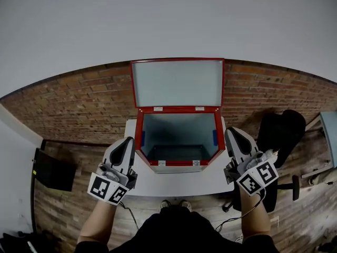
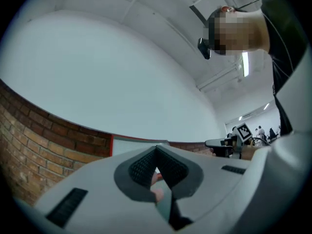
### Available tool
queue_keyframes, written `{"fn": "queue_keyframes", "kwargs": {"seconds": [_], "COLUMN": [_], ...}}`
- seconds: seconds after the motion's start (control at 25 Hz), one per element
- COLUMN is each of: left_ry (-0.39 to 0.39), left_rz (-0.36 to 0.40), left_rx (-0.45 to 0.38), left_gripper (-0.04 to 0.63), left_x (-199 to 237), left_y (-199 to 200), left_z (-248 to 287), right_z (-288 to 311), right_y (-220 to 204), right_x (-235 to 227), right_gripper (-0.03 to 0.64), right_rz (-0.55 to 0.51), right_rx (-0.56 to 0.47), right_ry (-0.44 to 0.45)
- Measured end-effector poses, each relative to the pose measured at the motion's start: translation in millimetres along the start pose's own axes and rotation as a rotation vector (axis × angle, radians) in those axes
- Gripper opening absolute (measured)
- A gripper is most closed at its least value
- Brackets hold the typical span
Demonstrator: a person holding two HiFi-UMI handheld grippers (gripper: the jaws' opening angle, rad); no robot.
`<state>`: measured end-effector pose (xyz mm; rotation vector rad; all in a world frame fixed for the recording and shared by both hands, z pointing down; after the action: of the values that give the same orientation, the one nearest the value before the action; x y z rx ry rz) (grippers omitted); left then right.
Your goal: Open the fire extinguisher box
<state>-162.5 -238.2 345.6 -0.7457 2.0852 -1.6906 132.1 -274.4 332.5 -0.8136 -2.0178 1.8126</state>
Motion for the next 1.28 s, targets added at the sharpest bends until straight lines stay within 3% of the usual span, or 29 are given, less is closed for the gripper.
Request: {"fn": "queue_keyframes", "kwargs": {"seconds": [0.2,0.36,0.56,0.72,1.04,1.28], "left_ry": [0.02,0.021,-0.016,-0.067,-0.121,-0.141], "left_rz": [-0.073,-0.086,-0.123,-0.134,-0.144,-0.153], "left_rx": [0.054,0.083,0.135,0.184,0.263,0.248], "left_gripper": [0.048,0.048,0.048,0.048,0.048,0.048], "left_x": [-42,-72,-104,-121,-132,-129], "left_y": [-39,-63,-95,-120,-154,-155], "left_z": [-39,-56,-67,-67,-69,-64], "right_z": [-36,-58,-72,-79,-79,-73], "right_y": [-39,-72,-114,-140,-171,-174], "right_x": [43,63,82,99,113,114], "right_gripper": [0.021,0.02,0.02,0.02,0.018,0.018], "right_rz": [-0.009,0.037,0.1,0.08,0.039,0.036], "right_rx": [0.051,0.089,0.164,0.211,0.268,0.325], "right_ry": [0.034,0.056,0.089,0.117,0.141,0.12]}}
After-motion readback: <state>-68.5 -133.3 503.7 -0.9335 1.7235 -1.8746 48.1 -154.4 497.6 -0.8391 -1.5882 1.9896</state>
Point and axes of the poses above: the fingertips, and each gripper's own axes: z forward along the fingers, x to its left, y out of its top, the point moved 2 cm from there along -z, backward along the fingers, and after that the axes turned 4 degrees about -y, right-handed, at the moved point
